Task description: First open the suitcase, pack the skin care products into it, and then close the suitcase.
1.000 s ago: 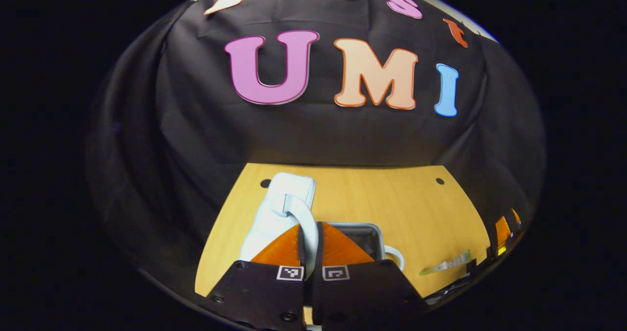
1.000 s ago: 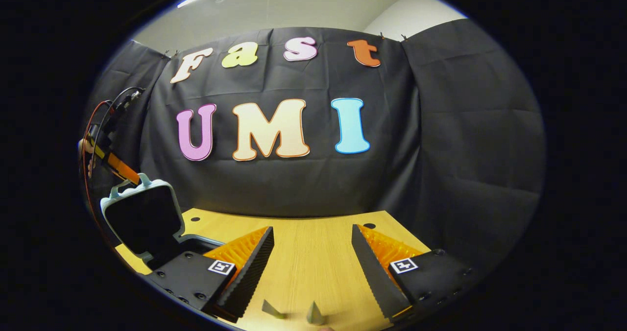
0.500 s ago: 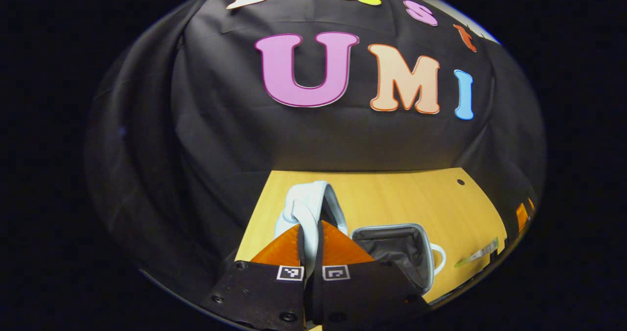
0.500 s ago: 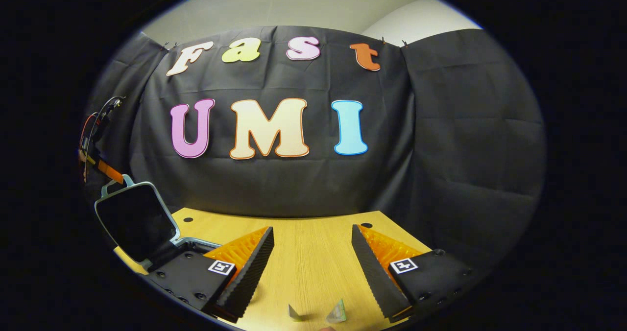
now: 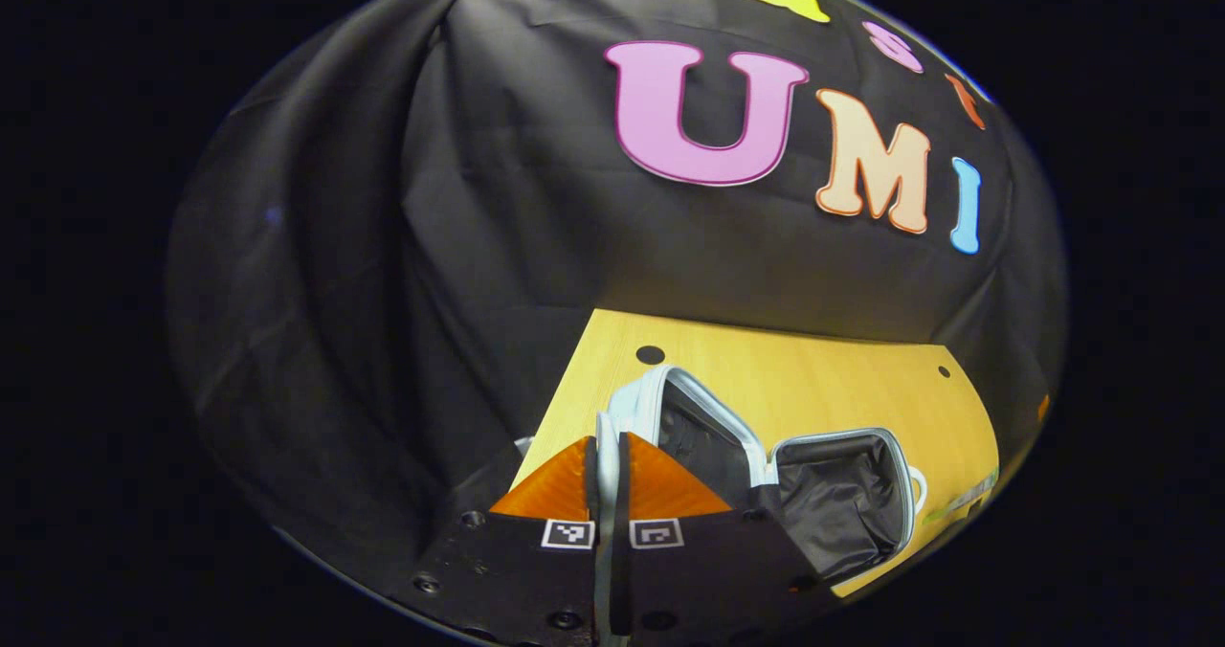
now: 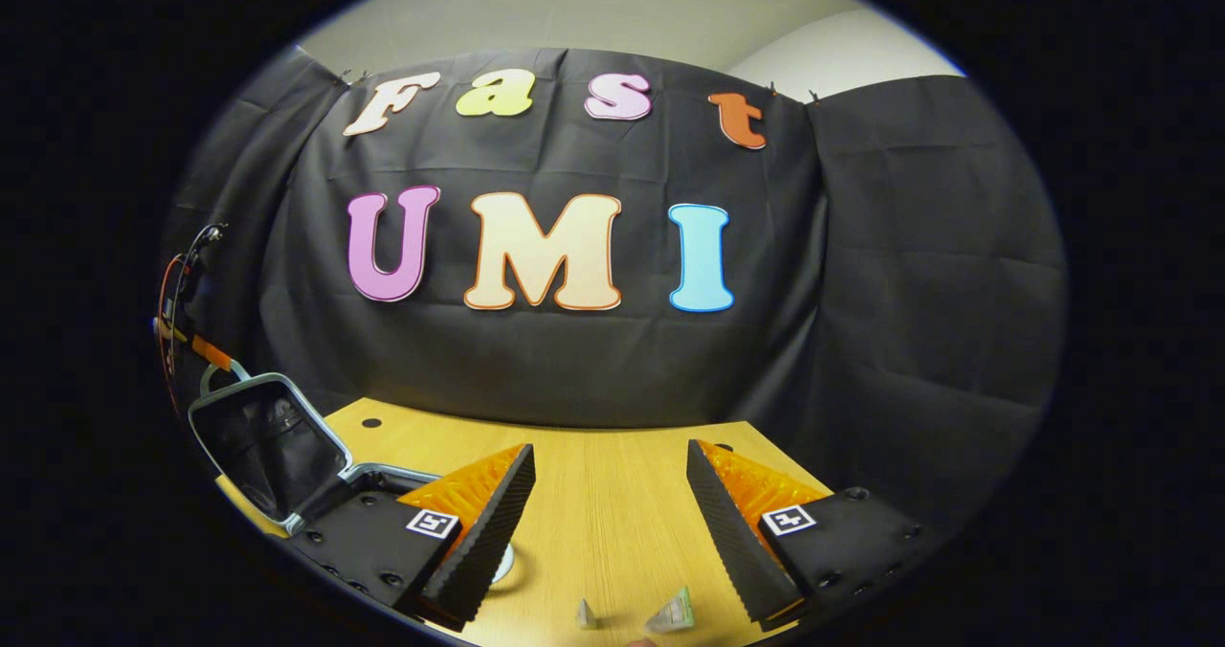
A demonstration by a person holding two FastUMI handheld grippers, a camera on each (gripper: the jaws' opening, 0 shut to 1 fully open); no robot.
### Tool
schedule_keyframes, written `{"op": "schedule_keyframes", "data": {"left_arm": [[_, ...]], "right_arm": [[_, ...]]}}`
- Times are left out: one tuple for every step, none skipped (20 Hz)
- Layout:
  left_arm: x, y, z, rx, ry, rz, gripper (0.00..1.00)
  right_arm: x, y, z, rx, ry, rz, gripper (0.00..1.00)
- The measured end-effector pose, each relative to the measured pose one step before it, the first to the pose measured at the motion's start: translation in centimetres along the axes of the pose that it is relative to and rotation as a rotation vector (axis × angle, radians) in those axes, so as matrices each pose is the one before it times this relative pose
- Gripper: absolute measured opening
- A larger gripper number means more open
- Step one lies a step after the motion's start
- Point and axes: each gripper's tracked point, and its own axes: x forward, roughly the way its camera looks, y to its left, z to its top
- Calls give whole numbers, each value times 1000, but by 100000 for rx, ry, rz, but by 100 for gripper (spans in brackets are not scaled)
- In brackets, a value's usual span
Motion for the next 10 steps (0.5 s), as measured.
{"op": "schedule_keyframes", "data": {"left_arm": [[432,739,-721,-2591,769,-139,0],[518,666,-720,-3065,881,-694,0],[369,807,-738,-1964,1513,158,0],[511,784,-740,-1839,1913,284,0],[538,756,-659,-1098,1359,792,0],[446,131,-650,238,1603,635,0],[660,222,-532,295,803,471,0],[491,346,-560,804,446,1105,0],[276,677,-571,404,537,1356,0],[426,460,-503,173,-157,1541,0]], "right_arm": [[16,280,-5,-554,294,459,100],[-55,362,-15,-401,-43,631,100],[-65,423,103,-663,-349,691,100],[1,265,-33,-901,-376,307,99],[-27,180,4,-682,-274,300,99],[14,164,-115,-345,-159,145,99],[6,114,-67,31,17,25,99],[-161,31,-176,90,252,4,100],[-39,-67,-191,-58,450,-347,100],[21,-150,-213,0,479,-402,100]]}}
